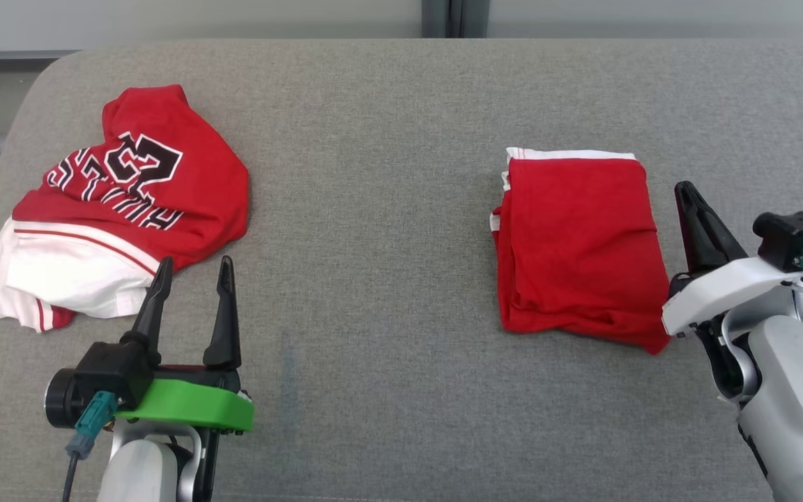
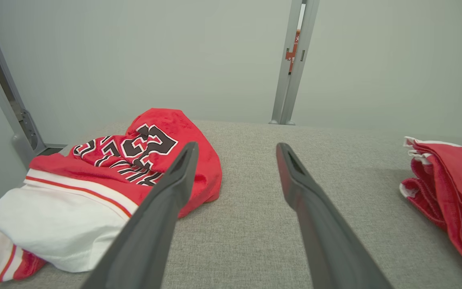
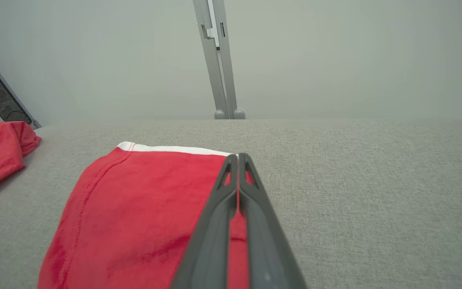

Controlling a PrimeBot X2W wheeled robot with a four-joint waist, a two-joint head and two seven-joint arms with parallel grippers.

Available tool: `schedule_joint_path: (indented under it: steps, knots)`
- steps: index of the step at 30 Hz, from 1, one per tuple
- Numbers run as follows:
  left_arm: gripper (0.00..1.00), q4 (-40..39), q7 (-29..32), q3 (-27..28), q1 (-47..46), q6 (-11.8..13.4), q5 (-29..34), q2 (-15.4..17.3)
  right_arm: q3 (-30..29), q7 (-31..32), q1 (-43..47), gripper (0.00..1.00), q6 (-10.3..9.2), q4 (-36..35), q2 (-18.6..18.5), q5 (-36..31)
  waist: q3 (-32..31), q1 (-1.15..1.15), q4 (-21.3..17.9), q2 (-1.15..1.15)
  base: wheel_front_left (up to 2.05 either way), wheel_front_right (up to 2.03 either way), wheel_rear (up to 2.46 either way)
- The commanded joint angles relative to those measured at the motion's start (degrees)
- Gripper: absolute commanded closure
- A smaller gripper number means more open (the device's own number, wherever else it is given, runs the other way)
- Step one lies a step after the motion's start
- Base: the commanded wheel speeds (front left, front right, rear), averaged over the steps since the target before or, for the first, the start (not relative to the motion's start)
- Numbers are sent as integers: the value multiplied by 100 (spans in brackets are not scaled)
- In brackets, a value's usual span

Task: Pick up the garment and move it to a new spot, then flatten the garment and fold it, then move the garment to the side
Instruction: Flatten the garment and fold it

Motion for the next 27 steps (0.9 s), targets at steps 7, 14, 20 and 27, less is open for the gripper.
schedule_joint_path:
  steps: [7,14,20,27]
  knots:
    - [0,22,-1,-96,-228,-23,-125,6,160,-16,-599,100,0,918,189,-530,280,0,284,0,0,0,0]
    - [0,41,0,-200,-327,0,-220,5,116,-17,-956,100,0,1460,578,-870,447,0,467,0,0,0,0]
    - [0,65,-1,-228,-369,16,-264,5,295,-17,-1028,100,0,1445,973,-1127,479,0,539,0,0,0,0]
    - [0,75,-1,-278,-382,66,-306,5,469,-17,-914,100,0,1299,1270,-1236,472,0,543,0,0,0,0]
